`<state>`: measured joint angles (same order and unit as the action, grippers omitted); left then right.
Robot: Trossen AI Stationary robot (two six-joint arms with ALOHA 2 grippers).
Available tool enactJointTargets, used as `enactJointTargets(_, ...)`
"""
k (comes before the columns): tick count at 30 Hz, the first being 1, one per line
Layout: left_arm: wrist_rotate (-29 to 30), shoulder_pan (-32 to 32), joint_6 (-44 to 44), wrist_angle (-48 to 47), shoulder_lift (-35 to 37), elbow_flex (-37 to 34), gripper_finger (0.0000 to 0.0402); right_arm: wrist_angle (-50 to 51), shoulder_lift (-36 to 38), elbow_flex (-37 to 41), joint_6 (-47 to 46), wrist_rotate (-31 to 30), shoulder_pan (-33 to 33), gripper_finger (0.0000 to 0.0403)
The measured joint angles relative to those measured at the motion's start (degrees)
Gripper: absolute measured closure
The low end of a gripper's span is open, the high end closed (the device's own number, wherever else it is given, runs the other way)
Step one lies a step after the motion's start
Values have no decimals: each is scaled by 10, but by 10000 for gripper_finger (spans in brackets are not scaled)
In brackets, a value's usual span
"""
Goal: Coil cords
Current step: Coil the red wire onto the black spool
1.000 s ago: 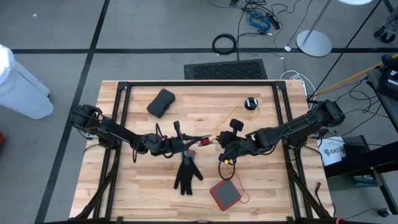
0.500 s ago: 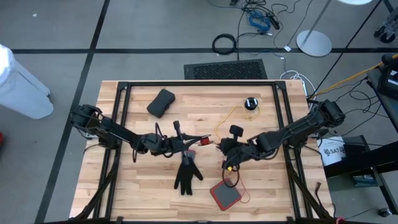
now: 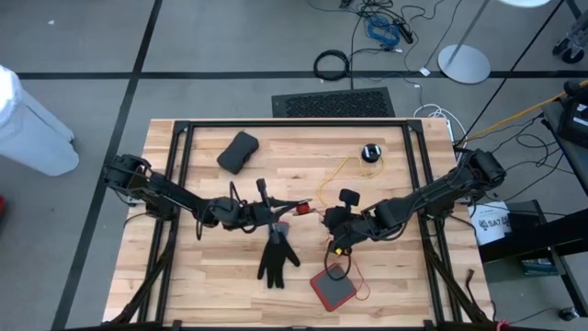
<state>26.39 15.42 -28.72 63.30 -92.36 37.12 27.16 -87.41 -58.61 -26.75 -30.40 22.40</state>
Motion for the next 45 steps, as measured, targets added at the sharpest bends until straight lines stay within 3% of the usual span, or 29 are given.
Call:
enactJointTargets(7, 4, 0, 0, -5, 0, 0, 401, 1, -1, 0, -9, -16, 22, 342)
enactJointTargets(12, 4, 0, 4, -4, 0, 0, 401, -3, -1, 2, -29, -67, 48, 343)
enactJointTargets(16, 5, 0, 14, -4, 0, 0, 401, -48, -1, 32, -40, -99, 60, 344)
enactJointTargets(27, 4, 0, 14, -4, 0, 0, 401, -225, -1, 155, -69, -106, 64, 344)
enactJointTargets(34, 5, 0, 14, -4, 0, 0, 401, -227, -1, 156, -74, -146, 91, 344)
enactJointTargets(45, 4, 0, 28, -4, 0, 0, 401, -227, -1, 156, -79, -149, 82, 344)
